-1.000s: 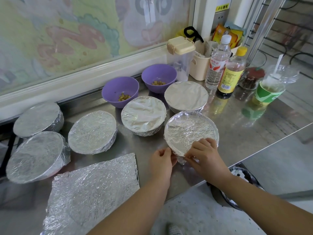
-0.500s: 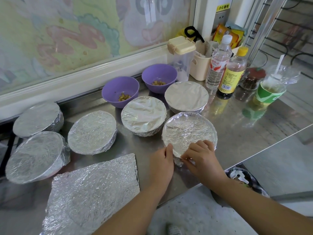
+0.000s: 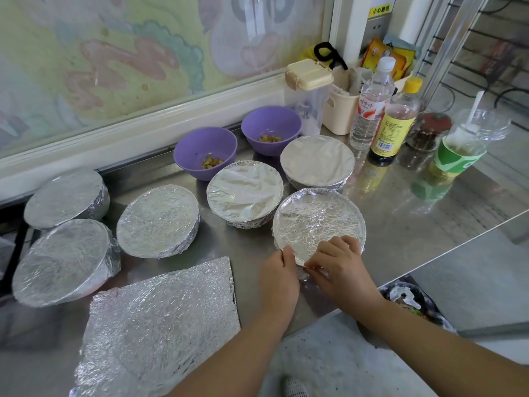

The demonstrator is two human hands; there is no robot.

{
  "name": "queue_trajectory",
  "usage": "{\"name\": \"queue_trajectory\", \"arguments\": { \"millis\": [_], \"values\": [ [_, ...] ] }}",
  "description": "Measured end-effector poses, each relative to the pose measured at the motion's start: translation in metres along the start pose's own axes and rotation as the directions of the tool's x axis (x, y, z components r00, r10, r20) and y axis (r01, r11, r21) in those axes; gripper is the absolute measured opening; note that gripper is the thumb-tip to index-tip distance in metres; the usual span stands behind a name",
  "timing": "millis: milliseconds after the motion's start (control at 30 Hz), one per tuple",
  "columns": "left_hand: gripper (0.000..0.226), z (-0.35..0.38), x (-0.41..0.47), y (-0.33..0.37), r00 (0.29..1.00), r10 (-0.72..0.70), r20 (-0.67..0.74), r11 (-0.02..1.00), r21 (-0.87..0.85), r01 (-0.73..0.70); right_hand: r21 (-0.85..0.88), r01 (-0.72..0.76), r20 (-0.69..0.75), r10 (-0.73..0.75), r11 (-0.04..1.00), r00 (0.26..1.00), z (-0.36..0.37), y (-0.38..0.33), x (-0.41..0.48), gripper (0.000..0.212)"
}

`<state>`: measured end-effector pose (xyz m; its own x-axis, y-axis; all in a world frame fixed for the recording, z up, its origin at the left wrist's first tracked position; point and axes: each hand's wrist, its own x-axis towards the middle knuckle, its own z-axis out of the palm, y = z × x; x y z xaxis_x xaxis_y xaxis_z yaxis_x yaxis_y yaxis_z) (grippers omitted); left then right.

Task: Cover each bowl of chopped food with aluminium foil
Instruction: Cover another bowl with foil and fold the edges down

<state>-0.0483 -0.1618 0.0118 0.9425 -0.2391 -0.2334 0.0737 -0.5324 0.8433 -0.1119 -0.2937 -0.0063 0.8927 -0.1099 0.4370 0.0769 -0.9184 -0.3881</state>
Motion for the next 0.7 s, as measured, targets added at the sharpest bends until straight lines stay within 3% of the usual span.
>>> {"name": "queue_trajectory", "arguments": {
  "millis": [133, 367, 567, 700],
  "values": [
    [0.052, -0.013, 0.013, -0.003, 0.995, -0.022, 0.094, 1.0, 0.008, 0.021, 0.001, 0.0, 0.011, 0.0, 1.0, 1.0, -0.001, 0.001, 0.001, 0.007],
    [0.047, -0.026, 0.03, 0.008, 0.994, 0.046, 0.103, 0.98, 0.189, -0.065, 0.012, -0.001, 0.013, 0.001, 1.0, 1.0, 0.0, 0.001, 0.0, 0.01],
    [0.047, -0.031, 0.038, 0.003, 0.982, 0.051, 0.18, 0.978, 0.192, -0.086, 0.01, 0.001, 0.012, -0.002, 1.0, 1.0, -0.001, 0.002, -0.001, 0.01],
    [0.053, -0.042, 0.048, 0.007, 0.989, 0.076, 0.128, 0.965, 0.241, -0.105, 0.015, 0.005, 0.011, -0.005, 1.0, 1.0, -0.002, 0.002, -0.002, 0.009]
  ]
}}
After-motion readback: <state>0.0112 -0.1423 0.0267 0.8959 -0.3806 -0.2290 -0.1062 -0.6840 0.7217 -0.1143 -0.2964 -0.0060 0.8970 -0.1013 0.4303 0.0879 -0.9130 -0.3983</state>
